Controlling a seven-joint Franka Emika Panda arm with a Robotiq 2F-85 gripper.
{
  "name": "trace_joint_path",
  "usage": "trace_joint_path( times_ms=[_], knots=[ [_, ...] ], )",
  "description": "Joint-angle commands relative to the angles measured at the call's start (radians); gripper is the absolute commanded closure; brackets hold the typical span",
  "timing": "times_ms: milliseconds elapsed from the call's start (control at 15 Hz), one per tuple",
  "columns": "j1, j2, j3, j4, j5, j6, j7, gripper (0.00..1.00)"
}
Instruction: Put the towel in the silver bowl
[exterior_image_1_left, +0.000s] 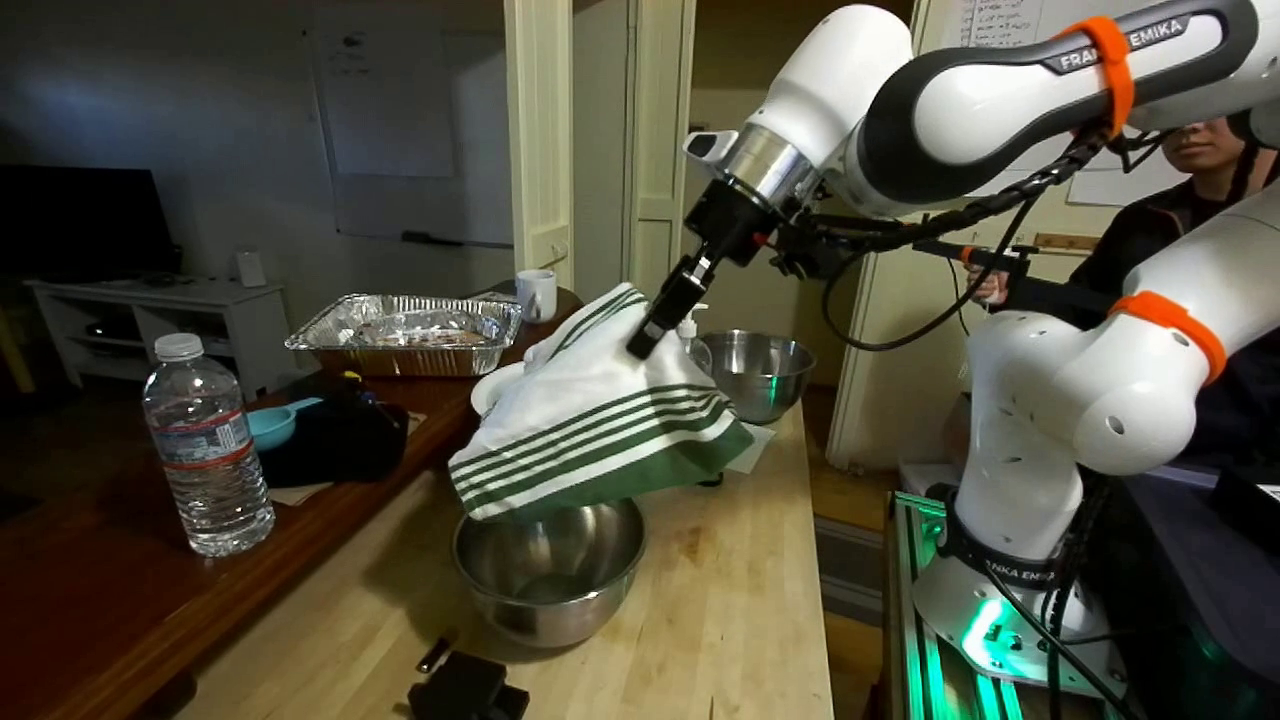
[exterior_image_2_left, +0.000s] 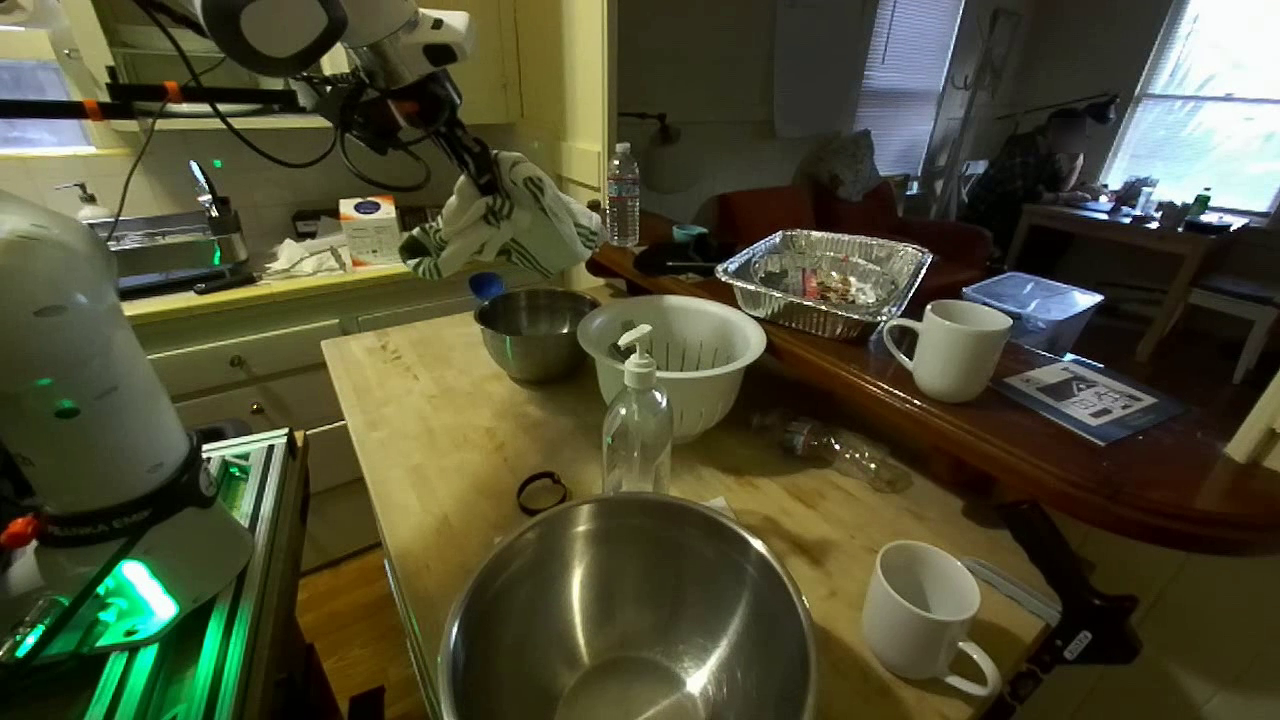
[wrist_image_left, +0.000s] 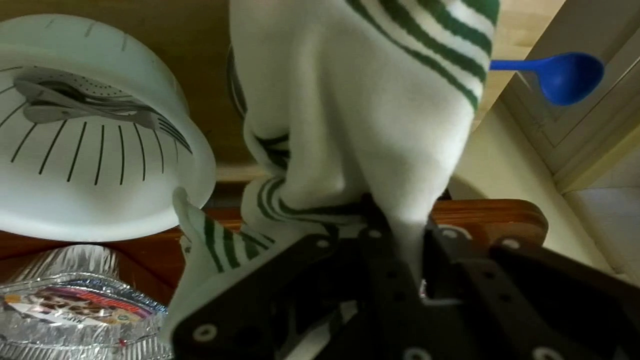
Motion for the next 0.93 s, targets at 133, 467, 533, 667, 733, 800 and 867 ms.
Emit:
trace_joint_path(
  times_ms=[133, 467, 533, 667, 733, 800, 867],
  knots=[
    [0.055, 0.215, -0.046, 0.039, 0.020, 0.154, 0.026, 0.96],
    [0.211, 0.392, -0.167, 0.085, 0.169, 0.229, -0.098, 0.96],
    [0.244, 0.425, -0.190, 0.102, 0.216, 0.234, -0.135, 0.96],
    [0.272, 0.474, -0.207, 0.133, 0.291, 0.215, -0.188, 0.96],
    [0.270, 0.496, -0.204, 0.145, 0.322, 0.198, -0.204, 0.96],
    [0.260, 0.522, -0.192, 0.155, 0.348, 0.194, -0.216, 0.96],
    [0.249, 0.545, -0.179, 0.165, 0.370, 0.185, -0.226, 0.96]
  ],
)
